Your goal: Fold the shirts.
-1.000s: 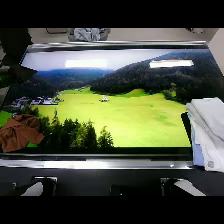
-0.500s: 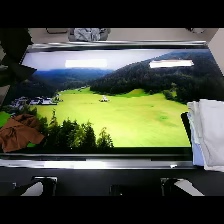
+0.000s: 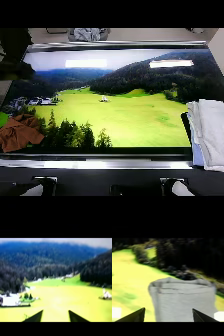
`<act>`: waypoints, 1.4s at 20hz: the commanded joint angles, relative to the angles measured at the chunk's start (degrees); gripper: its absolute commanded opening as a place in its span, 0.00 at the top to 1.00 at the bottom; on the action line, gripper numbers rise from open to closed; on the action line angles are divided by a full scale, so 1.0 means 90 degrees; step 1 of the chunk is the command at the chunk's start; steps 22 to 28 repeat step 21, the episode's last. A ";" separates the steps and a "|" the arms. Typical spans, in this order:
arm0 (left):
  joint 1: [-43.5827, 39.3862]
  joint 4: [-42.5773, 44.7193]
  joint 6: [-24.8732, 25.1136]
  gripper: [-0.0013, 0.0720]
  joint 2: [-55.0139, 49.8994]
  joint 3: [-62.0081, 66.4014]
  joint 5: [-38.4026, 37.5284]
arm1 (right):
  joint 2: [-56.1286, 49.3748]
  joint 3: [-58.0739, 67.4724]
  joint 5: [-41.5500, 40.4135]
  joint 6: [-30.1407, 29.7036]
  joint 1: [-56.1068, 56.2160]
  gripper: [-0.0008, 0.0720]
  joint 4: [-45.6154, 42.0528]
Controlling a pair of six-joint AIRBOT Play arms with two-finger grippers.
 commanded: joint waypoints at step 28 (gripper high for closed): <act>-0.0665 0.0828 -0.0658 0.01 0.0695 -0.2926 -0.0962 | -0.0804 -0.1285 0.0794 0.0622 0.3143 0.07 -0.0753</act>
